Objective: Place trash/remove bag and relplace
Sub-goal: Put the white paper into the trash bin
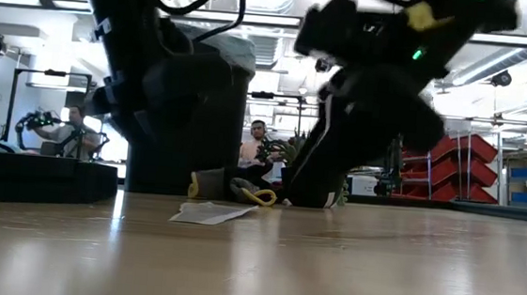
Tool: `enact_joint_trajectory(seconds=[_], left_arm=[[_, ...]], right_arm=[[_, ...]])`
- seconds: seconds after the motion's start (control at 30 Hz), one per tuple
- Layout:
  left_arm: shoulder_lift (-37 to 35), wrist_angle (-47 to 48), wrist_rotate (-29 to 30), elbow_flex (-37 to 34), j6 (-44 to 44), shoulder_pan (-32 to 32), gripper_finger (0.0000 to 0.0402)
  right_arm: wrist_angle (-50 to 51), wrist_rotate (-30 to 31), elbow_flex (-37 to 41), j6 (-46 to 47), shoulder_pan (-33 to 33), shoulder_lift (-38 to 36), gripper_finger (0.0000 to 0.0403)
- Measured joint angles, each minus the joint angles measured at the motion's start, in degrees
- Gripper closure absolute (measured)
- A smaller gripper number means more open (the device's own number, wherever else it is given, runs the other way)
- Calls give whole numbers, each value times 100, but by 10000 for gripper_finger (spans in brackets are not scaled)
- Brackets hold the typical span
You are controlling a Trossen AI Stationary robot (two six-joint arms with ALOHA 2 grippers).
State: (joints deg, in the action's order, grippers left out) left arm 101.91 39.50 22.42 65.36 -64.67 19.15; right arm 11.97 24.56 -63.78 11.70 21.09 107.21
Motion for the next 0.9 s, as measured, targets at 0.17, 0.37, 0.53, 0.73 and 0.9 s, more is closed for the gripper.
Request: enact_joint_trajectory(seconds=[0.17, 0.37, 0.53, 0.73, 0.9], left_arm=[[90, -29, -173, 0, 158, 57, 205], [226, -192, -659, -42, -1210, 9, 172], [300, -777, -658, -66, -1556, -30, 145], [488, -1104, -678, -62, -1688, -113, 127], [553, -1124, -643, -48, -2074, -170, 127]], right_arm=[[-47, -91, -212, -998, -352, 275, 171], [-109, -205, -110, -1356, -656, -94, 169], [-683, -271, 293, -1824, -715, -329, 171], [-1063, -698, 714, -1925, -744, -256, 176], [-1559, -727, 885, -1993, -817, -89, 171]])
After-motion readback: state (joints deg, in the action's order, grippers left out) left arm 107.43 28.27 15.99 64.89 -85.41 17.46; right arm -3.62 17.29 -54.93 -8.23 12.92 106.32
